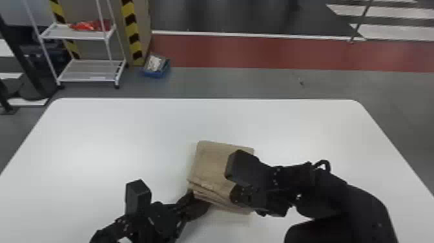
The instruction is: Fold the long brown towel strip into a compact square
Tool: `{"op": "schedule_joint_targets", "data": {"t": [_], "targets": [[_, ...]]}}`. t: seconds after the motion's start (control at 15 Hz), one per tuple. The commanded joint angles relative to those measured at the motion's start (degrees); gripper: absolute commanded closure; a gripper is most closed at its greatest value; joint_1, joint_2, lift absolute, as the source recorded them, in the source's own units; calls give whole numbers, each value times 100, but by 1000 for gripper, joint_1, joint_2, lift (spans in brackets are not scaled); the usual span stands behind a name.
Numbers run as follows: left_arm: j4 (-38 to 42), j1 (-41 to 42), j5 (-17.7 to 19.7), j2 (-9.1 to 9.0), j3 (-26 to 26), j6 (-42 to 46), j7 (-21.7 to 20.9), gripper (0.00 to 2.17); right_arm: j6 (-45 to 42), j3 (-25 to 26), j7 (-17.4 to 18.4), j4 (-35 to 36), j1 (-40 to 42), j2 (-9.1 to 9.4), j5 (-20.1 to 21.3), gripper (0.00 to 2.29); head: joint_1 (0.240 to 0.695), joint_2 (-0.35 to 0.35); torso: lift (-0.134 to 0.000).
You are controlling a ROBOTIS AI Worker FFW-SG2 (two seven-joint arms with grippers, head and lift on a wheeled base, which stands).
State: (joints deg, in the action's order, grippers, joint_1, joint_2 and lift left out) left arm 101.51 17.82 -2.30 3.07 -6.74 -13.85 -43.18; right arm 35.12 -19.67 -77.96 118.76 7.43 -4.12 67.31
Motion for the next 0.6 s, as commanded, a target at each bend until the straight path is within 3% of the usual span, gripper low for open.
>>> {"op": "schedule_joint_targets", "data": {"t": [0.0, 0.07, 0.53], "targets": [[10, -7, -122, -8, -2, 35, 2, 316, -17, -19, -36, -55, -14, 16, 19, 1686, 695, -63, -125], [18, -7, -139, -8, 7, 53, 2, 130, -17, -19, -36, -81, -40, 25, 27, 1686, 695, -61, -125], [27, -15, -139, -26, 165, 35, 248, 130, -17, 16, -36, -116, -40, -19, 89, 1686, 695, -44, -125]]}}
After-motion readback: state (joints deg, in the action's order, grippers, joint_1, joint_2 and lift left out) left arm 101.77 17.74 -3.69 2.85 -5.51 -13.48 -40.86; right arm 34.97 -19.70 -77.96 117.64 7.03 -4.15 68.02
